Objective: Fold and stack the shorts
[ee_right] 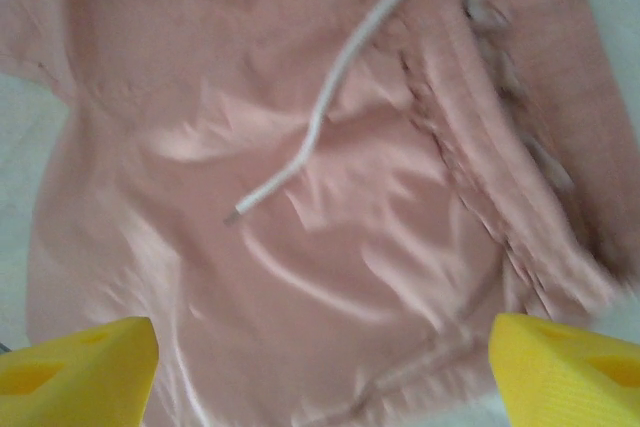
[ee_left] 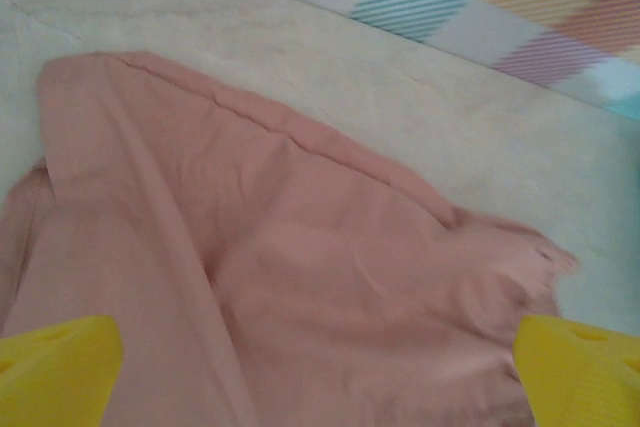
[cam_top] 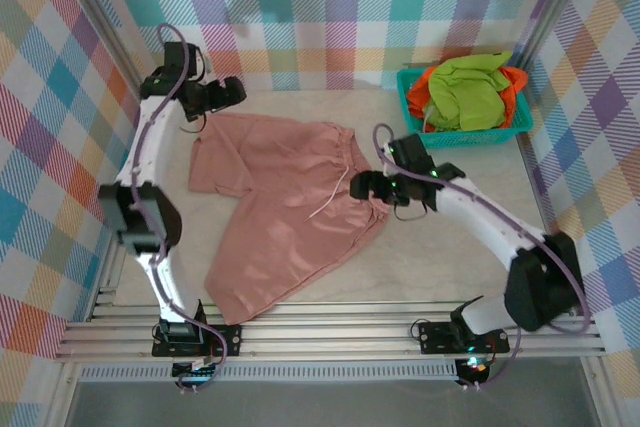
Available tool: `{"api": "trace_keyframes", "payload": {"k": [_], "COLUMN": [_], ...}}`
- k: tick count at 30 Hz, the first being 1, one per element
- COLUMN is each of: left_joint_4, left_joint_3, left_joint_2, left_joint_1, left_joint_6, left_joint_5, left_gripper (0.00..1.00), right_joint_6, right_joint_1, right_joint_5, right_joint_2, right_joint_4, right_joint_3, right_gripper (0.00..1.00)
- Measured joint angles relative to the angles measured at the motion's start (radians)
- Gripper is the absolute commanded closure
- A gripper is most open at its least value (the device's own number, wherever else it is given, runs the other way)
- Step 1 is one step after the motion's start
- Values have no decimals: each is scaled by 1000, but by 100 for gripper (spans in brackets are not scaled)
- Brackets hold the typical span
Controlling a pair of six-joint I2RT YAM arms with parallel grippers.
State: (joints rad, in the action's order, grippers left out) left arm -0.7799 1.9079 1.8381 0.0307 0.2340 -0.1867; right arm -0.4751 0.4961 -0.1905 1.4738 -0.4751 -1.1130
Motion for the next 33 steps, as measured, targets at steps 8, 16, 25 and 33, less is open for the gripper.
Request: {"api": "trace_keyframes", "payload": {"k": [8, 16, 25, 33], "left_joint_4": [295, 394, 557, 592], "left_joint_3": [-638, -897, -886, -818], "left_joint_2": [-448, -400, -262, -139], "left_joint_1": [11, 11, -3, -36], "left_joint_6": [146, 189, 192, 198], "left_joint_5": [-67, -60, -48, -51], "left_gripper": [0, 0, 0, 0], "right_joint_6": [58, 66, 14, -42], "right_joint_1": [8, 6, -26, -100], "right_joint_5": [-45, -96, -105, 3], "right_joint_2": [456, 840, 1105, 1137], "right_joint_4": [74, 55, 0, -85], "right_joint_3": [-504, -950, -1231, -1252], "right_gripper": [7, 7, 9, 11]}}
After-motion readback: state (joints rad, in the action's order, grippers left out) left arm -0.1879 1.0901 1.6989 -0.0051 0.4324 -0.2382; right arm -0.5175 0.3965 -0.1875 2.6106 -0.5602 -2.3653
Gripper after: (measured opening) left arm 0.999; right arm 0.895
